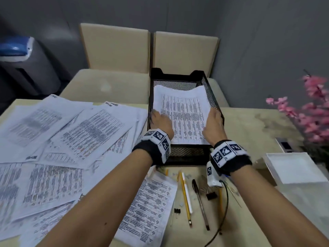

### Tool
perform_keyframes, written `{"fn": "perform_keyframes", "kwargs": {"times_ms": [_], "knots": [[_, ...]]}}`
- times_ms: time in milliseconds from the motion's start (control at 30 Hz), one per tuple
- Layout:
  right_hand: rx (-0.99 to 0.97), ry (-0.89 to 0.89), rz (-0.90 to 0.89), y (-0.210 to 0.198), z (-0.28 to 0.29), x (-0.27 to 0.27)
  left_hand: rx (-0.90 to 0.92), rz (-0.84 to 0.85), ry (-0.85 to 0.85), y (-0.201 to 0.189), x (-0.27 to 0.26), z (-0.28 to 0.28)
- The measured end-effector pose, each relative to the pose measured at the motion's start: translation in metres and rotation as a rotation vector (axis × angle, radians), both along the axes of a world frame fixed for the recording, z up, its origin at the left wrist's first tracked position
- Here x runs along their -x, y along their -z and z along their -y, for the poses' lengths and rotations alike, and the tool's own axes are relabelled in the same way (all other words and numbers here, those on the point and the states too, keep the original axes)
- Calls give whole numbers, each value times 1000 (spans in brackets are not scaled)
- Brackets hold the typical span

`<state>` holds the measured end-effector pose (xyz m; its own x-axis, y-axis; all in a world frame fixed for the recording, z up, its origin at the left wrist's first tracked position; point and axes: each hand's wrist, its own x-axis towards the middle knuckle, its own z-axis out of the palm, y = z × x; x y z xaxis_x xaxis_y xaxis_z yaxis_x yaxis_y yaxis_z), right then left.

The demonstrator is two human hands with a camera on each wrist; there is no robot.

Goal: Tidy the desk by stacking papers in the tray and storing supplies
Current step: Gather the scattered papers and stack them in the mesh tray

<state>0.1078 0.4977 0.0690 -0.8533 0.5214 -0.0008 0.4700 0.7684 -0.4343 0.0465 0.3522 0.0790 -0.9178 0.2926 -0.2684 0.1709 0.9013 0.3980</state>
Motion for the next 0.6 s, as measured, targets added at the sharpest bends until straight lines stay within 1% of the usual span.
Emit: {"fn": "perform_keyframes", "kwargs": {"times_ms": [67,100,167,233,267,300,333,367,400,467,533,600], "knots": [[-49,-30,-92,-1,2,-2,23,-75,97,0,-3,4],[-53,-27,-157,-4,6,-3,2,-109,137,-4,-4,9],[-3,4,-298,-18,24,-6,-108,-181,133,-14,-6,29],[77,3,-464,-34,55,-10,-212,-264,57,-17,-2,60],[110,-39,-548,-39,77,-14,-236,-272,-3,-16,0,78],[129,-116,-614,-41,99,-17,-243,-261,-60,-10,5,97],[143,-225,-643,-37,122,-20,-228,-221,-109,-3,9,116],[166,-344,-630,-29,145,-22,-197,-173,-144,8,13,135],[204,-450,-562,-19,165,-22,-142,-116,-163,19,17,153],[267,-574,-301,10,195,-15,-2,-11,-177,43,22,187],[216,-578,50,43,208,-3,144,82,-184,66,25,216],[116,-505,336,70,211,5,250,157,-159,88,28,238]]}}
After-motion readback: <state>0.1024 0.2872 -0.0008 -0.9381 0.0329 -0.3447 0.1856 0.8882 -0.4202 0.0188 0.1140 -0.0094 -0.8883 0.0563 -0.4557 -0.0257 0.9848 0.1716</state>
